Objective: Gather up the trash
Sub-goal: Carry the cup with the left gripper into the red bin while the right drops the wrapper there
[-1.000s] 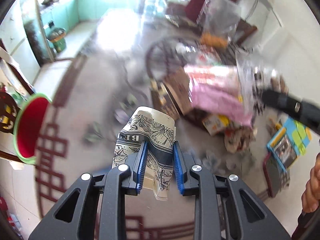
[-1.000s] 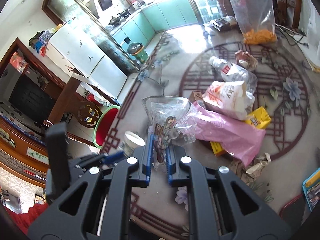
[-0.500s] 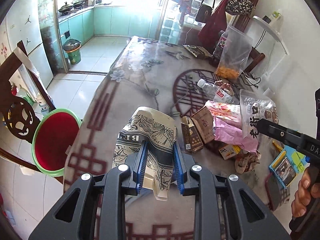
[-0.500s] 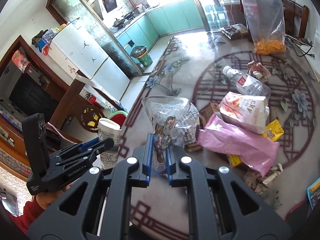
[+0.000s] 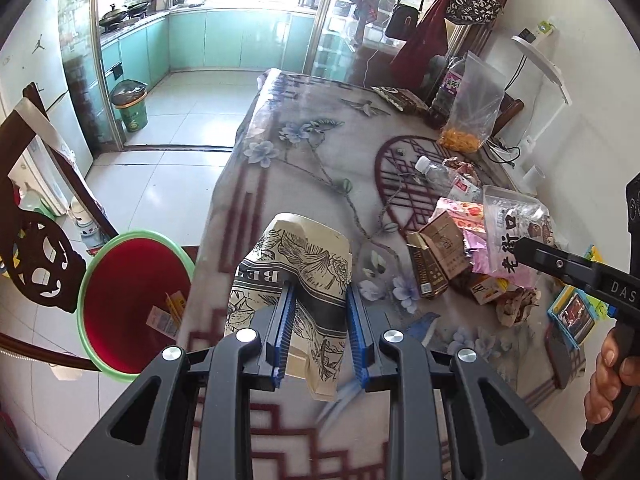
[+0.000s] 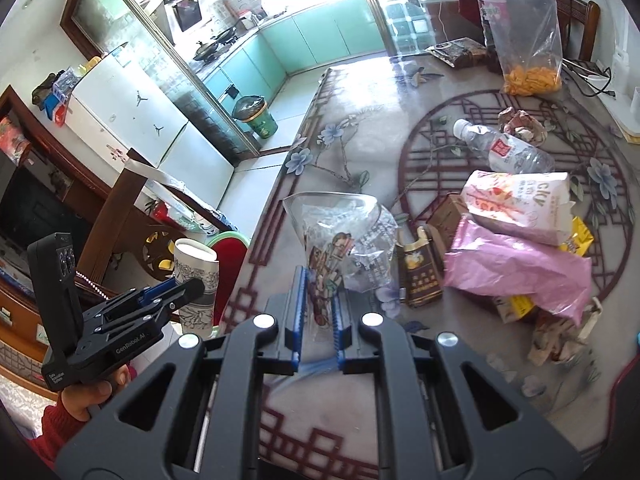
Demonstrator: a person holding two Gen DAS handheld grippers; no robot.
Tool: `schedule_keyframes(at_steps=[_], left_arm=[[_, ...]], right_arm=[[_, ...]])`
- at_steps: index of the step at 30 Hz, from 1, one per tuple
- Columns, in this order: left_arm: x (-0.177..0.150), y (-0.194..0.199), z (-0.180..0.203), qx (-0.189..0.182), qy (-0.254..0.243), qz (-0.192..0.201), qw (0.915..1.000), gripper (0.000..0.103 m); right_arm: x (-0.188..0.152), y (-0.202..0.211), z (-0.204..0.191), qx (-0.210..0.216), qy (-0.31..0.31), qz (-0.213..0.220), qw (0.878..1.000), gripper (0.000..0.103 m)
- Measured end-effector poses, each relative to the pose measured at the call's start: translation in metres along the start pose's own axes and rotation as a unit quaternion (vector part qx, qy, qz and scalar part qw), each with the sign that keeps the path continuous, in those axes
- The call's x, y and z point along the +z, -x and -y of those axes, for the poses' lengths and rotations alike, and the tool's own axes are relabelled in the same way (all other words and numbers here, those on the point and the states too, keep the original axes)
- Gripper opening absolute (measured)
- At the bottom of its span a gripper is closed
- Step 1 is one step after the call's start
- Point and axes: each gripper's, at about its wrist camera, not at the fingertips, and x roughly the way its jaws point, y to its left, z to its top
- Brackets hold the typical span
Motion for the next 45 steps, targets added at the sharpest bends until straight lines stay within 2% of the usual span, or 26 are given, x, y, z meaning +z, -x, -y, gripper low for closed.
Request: schedule_keyframes(at_steps=[9,18,24,29,36,41,42,44,45], left_arm=[[0.003,-0.004,-0.051,0.003,0.010,-0.007,0.9999,0.023],[0.001,0.001,-0.117,0.038,0.049,-0.004,0.9981,0.023],[-0.004,0.006,-0.165,0.069,0.092,-0.002,0.9933,0.023],[-0.010,0.007,-0.199,0.097,0.118,-0.006,0.9883,0.023],[-0.011,-0.008,-0.226,0.105,0.133,-0.023,0.9852,0.024],[-0.004,-0.016,-0.234,0.103,0.139,-0.026,0.9845,0.024],[-0.002,-0.016,-0.234,0.103,0.139,-0.026,0.9845,0.024],[0.002,-0.016,-0.234,0.104,0.137,-0.022,0.9849,0.025],[0.005,-0.015,-0.234,0.107,0.137,-0.019,0.9846,0.036]], right_arm=[[0.002,-0.024,-0.044,-0.006,0.005,-0.002,1.000,0.012],[0.008,-0.057,-0.091,0.013,0.038,-0.016,0.999,0.012],[0.011,-0.086,-0.134,0.042,0.077,-0.040,0.995,0.012],[0.006,-0.120,-0.161,0.068,0.107,-0.082,0.989,0.012],[-0.002,-0.168,-0.188,0.087,0.127,-0.139,0.978,0.012],[-0.002,-0.184,-0.205,0.095,0.143,-0.148,0.974,0.013],[0.000,-0.186,-0.206,0.098,0.143,-0.148,0.974,0.014],[0.004,-0.188,-0.207,0.102,0.137,-0.142,0.975,0.029],[0.007,-0.188,-0.206,0.100,0.131,-0.137,0.977,0.044]])
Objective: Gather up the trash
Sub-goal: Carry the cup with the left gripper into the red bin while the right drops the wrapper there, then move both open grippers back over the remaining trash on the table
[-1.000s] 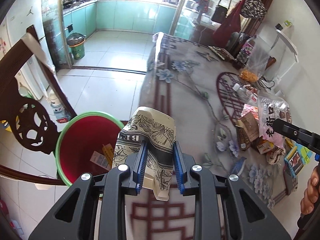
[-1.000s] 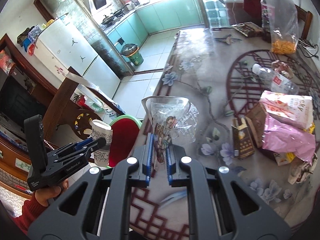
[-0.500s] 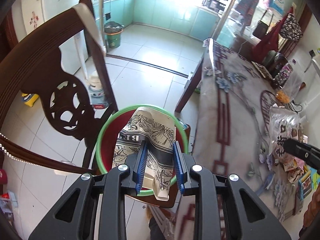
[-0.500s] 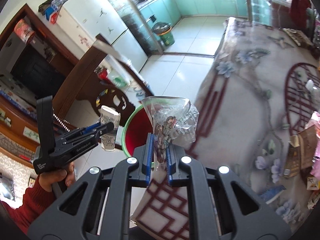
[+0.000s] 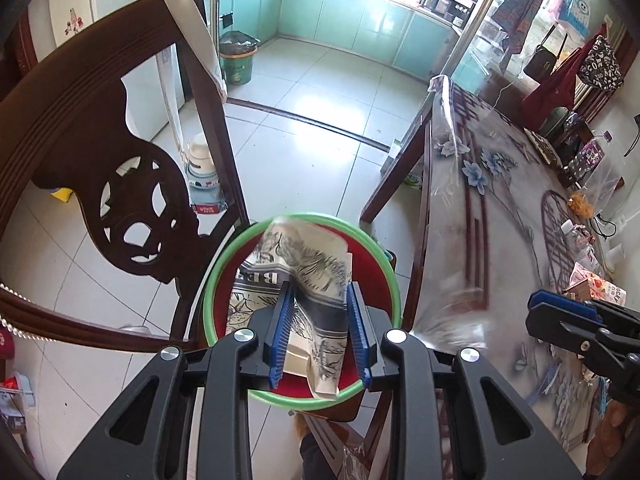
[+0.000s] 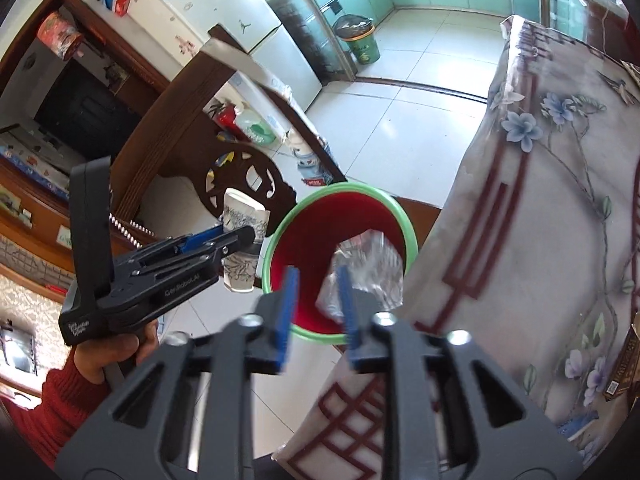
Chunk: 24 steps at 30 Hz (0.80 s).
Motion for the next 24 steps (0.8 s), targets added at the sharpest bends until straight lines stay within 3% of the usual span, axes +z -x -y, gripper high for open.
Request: schedule_keyframes(at_steps=[1,2,7,13,24], left_arm=[[0.001,0.001,0.000,0.000,0.001,0.003,1.0000,0.047],[0.003,0.003,0.000,-0.002,0.002,0.009,1.0000,0.048],[0.007,0.003,0.004,-0.005,-0.003,0.010,0.9999,0.048],[0.005,0.003,0.022,-0.024,-0.017,0.004,0.9996,0.048],[-0.002,0.003,0.100,-0.063,-0.099,-0.008,0.9931,0.048]], right_arm=[[0.002,0.004,0.002,-0.001,-0.008,0.011,1.000,0.046],[0.004,0.006,0.002,0.001,-0.010,0.017,1.000,0.046],[-0.002,0.029,0.007,-0.036,0.003,0.034,0.999,0.046],[-0.023,0.065,0.026,-0.066,-0.026,0.057,0.996,0.046],[-0.074,0.121,0.066,-0.159,-0.062,0.083,0.982,0.050]])
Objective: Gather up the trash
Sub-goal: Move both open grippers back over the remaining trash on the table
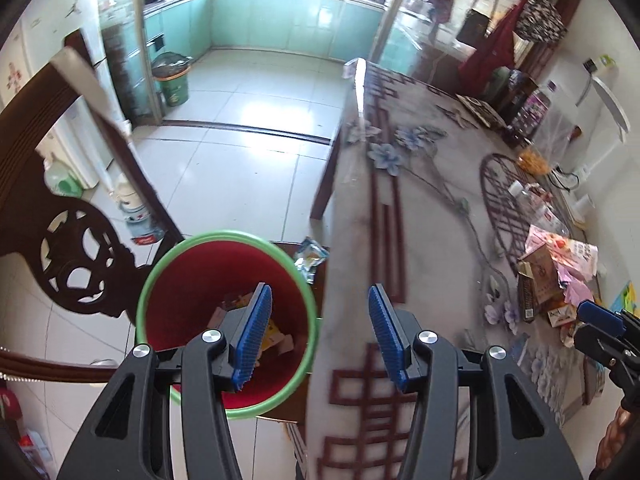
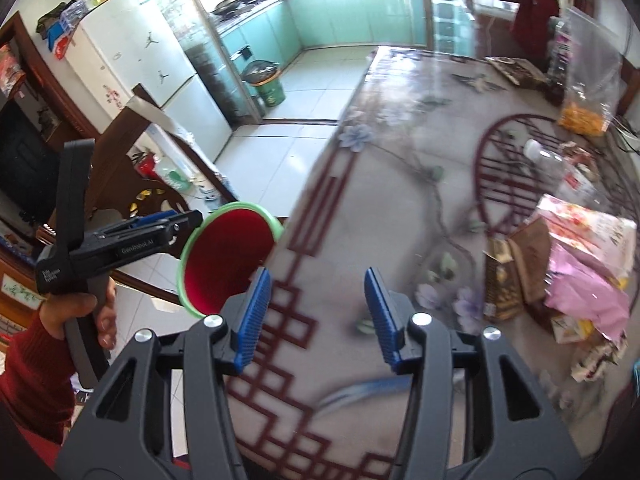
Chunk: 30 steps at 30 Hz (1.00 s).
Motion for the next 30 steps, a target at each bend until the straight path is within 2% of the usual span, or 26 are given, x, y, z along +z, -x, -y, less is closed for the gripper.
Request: schedule_keyframes(at_steps=[6,10,15,19,23,30], left_arm=[[-0.004,-0.006,0.055,-0.028,-0.035,-0.008,0.9990,0.048],[-0.008,-0.003,0.092,-0.033,-0.041,-0.001,0.9986,0.050],[-0.021,-0.004,0.137,-0.027,-0.019,-0.002,0.9994,0.052],[-0.034,-0.013,0.179,-0.019,-0.010,-0.011,0.9997,0.052],[-0.047,-0.020,0.228,-0.031,0.000,-0.018,0.9993,0.052],[-0.052,-0.025,0.300,-0.047,-0.034,-0.034,0.9977,0.053]], right_arm=[[-0.031,0.030,0.069,-0.050,-0.064,0.013,0.997,0.050],[-0.057,0.058,0.152,-0.096,-0.143,0.035,0.984,0.059],[-0.083,0.086,0.238,-0.133,-0.181,0.030,0.974,0.059],[-0.099,0.092,0.292,-0.133,-0.186,0.002,0.974,0.059],[-0.113,0.084,0.328,-0.119,-0.179,-0.025,0.976,0.059],[-0.119,0.070,0.357,-0.048,-0.186,-0.038,0.981,0.060]])
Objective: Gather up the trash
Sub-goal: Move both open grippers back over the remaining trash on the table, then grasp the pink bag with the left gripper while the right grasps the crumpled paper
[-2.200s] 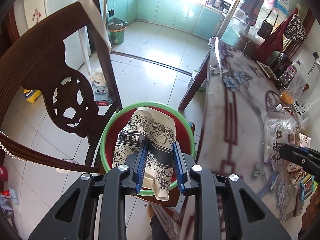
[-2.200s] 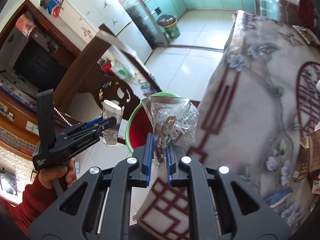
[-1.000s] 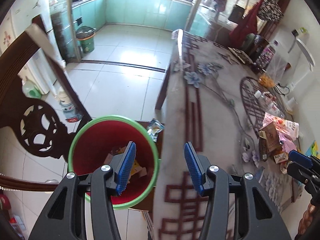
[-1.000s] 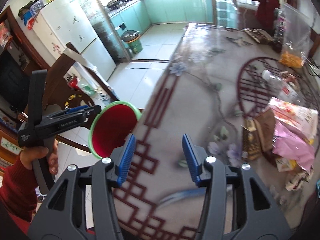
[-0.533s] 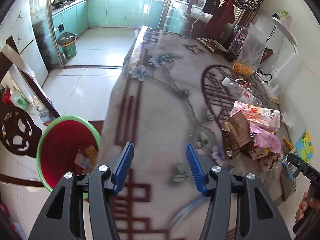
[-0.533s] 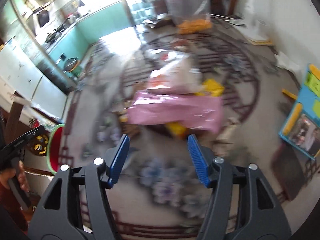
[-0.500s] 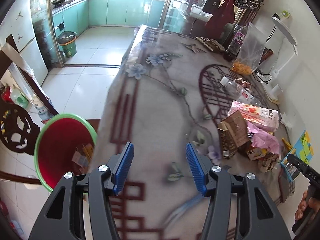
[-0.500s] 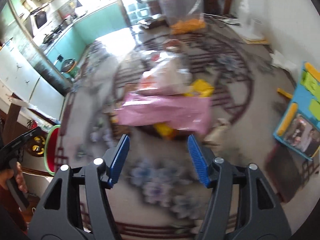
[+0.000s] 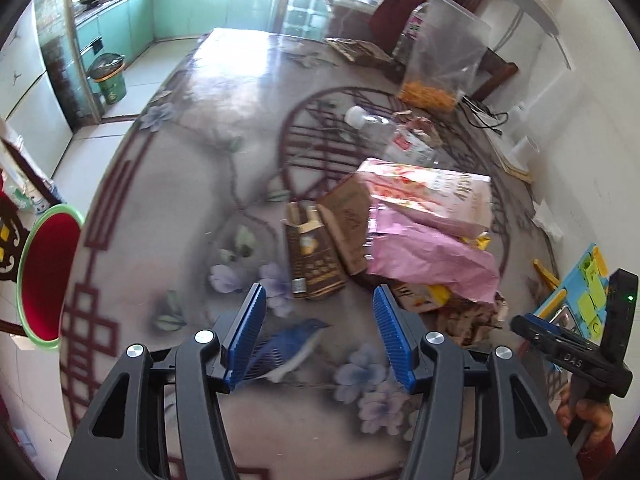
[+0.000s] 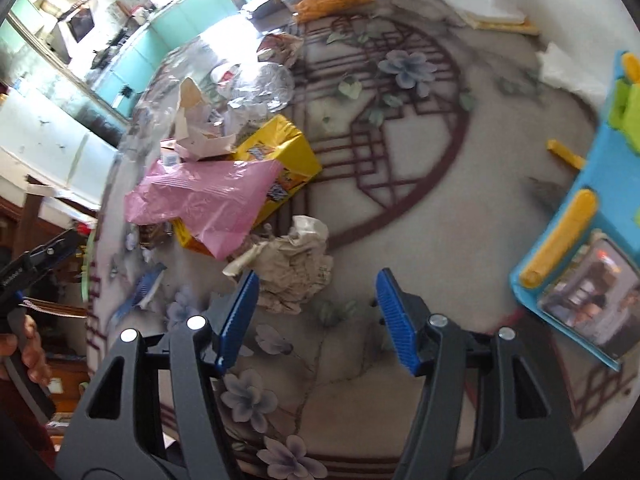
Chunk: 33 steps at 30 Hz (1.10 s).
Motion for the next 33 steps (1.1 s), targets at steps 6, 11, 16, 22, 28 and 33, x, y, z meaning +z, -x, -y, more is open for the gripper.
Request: schedule_keyframes(at_steps=[6,11,16,22,28,33], left_arm=[[0.010,-0.017,0.033,-0.020,-0.009,-0.017,0.9996,0.054],[0.018,-0.040,0.053,-0.041,0.001,-0.034,0.9986,0.054],[0.023,-0.068,0.057,-0.054,0.036,-0.061,0.9960,0.054],[0.034,-0.084,0.059,-0.062,0.054,-0.057,0.9950,0.051],[0.038,-0.090,0.057,-0.075,0.064,-0.062,0.9931,0.001],[0.039,-0.076,0.054,-0.076,0.061,-0.043,0.9943,0.000]], right_arm=[[0.011,-0.027,-0.006,0.042,0.014,-0.031,0.999,0.060],[0.020,-0.045,-0.014,0.056,0.037,-0.049,0.997,0.061],[0.027,-0.048,-0.027,0.059,0.066,-0.054,0.995,0.068],[0.025,-0.051,-0.035,0.060,0.095,-0.060,0.992,0.046],[0.028,-0.043,-0.041,0.061,0.100,-0.045,0.992,0.041],[0.033,-0.031,-0.041,0.060,0.099,-0.027,0.993,0.041]])
